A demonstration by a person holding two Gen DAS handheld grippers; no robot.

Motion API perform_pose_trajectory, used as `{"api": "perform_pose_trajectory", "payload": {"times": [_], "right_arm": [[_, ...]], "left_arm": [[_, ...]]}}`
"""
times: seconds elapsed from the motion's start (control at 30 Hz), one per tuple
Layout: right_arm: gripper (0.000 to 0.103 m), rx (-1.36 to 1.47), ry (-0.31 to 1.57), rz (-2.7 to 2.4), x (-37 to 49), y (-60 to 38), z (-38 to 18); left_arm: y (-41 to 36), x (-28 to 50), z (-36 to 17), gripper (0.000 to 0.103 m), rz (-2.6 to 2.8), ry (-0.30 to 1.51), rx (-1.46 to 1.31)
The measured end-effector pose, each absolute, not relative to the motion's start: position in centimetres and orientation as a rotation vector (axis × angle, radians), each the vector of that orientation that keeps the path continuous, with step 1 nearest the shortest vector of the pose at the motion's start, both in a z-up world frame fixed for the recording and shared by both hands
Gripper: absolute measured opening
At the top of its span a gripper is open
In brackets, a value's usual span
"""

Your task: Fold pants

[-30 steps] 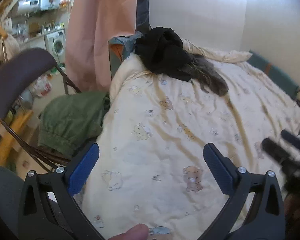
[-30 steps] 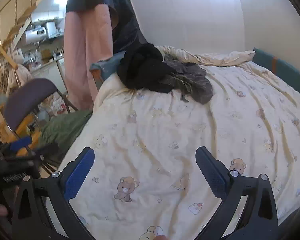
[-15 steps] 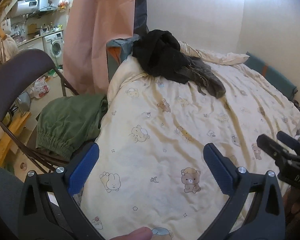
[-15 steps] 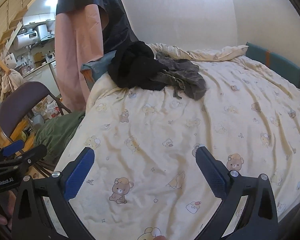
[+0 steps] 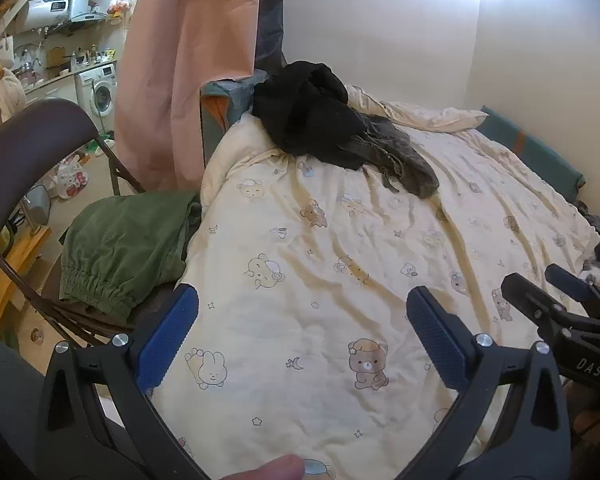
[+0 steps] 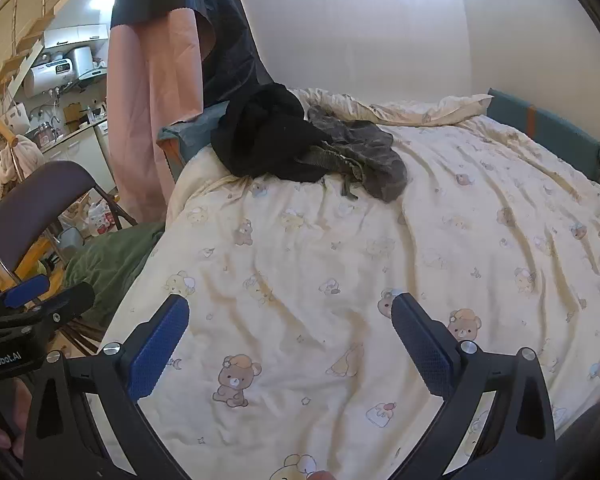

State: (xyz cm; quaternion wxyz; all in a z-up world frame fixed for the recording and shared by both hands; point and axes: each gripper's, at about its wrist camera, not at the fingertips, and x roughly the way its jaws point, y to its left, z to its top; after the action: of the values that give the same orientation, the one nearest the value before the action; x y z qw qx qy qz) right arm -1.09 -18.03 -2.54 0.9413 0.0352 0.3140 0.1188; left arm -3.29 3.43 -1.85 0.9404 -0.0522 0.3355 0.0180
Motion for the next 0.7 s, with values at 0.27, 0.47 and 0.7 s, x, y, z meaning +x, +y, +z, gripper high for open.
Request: {"api": "perform_pose_trajectory", "payload": {"times": [0.27, 0.47, 0.7], "right_arm": [[0.103, 0.068, 0.639, 0.229, -1.1, -18.2, -2.4], [0.103, 0.066, 0.631, 0.228, -1.09, -18.22, -2.31], [0.103, 0.065, 0.632, 0.22, -1.1, -18.3, -2.17]], "left_arm": [[3.27, -3.24, -1.96, 0.103, 0.032, 0.687, -0.098], [3.11, -3.25, -1.91, 0.103, 0.026, 0.681, -0.095], [2.82, -3.12, -2.05, 0.103, 0.012, 0.677, -0.085]]}}
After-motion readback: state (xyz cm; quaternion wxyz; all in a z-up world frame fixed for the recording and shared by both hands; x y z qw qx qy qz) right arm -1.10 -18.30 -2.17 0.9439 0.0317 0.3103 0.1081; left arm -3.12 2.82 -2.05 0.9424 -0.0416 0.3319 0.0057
